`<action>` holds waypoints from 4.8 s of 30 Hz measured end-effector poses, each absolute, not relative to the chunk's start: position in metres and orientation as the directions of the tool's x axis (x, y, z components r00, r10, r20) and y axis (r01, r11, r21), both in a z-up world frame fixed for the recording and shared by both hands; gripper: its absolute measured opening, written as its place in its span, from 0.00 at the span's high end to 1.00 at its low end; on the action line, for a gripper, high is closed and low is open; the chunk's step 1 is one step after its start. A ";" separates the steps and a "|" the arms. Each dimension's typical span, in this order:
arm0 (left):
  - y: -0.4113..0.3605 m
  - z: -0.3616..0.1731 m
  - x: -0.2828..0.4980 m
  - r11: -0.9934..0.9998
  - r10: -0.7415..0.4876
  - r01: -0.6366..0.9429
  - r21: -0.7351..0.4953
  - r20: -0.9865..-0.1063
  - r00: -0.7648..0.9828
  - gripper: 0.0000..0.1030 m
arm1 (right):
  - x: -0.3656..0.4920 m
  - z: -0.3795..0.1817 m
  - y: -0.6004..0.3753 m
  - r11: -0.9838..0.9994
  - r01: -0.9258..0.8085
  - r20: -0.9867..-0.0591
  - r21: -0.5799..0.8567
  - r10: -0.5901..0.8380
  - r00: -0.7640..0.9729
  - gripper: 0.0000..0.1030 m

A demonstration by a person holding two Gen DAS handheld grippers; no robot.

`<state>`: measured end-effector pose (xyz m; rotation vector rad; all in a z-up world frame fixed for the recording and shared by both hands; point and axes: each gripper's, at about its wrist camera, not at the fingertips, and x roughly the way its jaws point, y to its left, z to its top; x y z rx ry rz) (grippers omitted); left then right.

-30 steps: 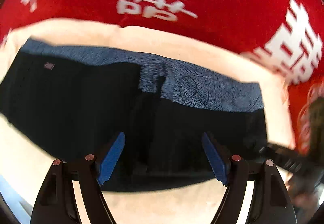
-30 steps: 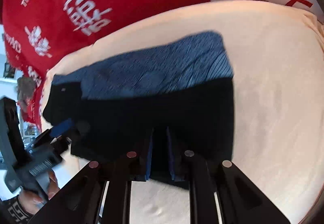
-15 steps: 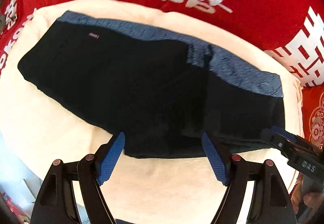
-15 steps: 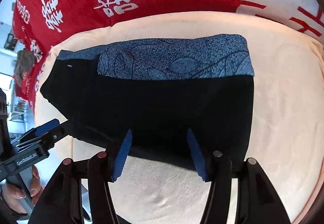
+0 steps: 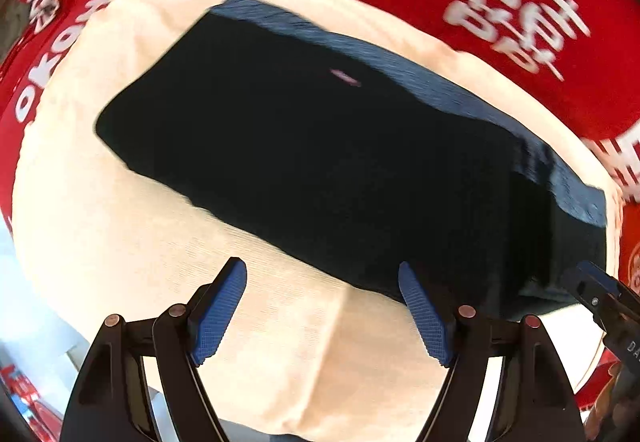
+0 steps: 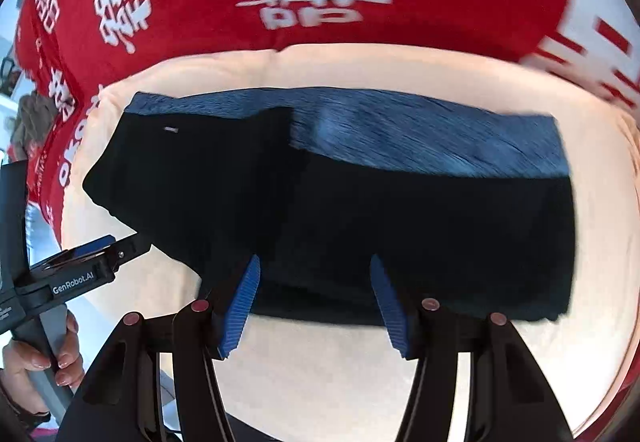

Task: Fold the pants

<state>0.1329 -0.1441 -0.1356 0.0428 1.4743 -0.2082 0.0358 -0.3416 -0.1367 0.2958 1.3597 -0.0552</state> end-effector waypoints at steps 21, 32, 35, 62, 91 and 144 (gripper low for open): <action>-0.086 -0.149 0.161 0.983 -0.175 0.064 -0.170 -0.981 0.088 0.23 | 0.048 -0.176 -0.303 0.983 0.172 -0.996 0.063 0.050 0.076 0.23; -0.042 -0.155 0.169 0.960 -0.276 -0.018 -0.280 -0.954 0.117 0.23 | 0.044 -0.175 -0.304 0.983 0.176 -0.995 0.060 0.045 0.086 0.23; -0.039 -0.154 0.167 0.959 -0.281 -0.005 -0.284 -0.952 0.119 0.23 | 0.043 -0.168 -0.301 0.981 0.187 -0.994 0.049 0.029 0.109 0.22; 0.003 -0.185 0.178 0.689 -0.634 -0.184 -0.701 -0.706 0.316 0.22 | 0.052 -0.214 -0.273 0.924 0.183 -0.942 0.336 0.326 0.084 0.86; -0.135 -0.118 0.160 0.928 -0.157 0.368 0.058 -0.835 0.527 0.69 | 0.251 -0.110 -0.204 0.892 -0.031 -0.890 0.451 0.446 -0.094 0.21; -0.444 -0.109 -0.041 0.514 -0.227 0.842 0.164 -0.920 0.319 0.37 | -0.044 -0.161 -0.594 0.679 0.373 -0.775 0.632 0.545 0.320 0.74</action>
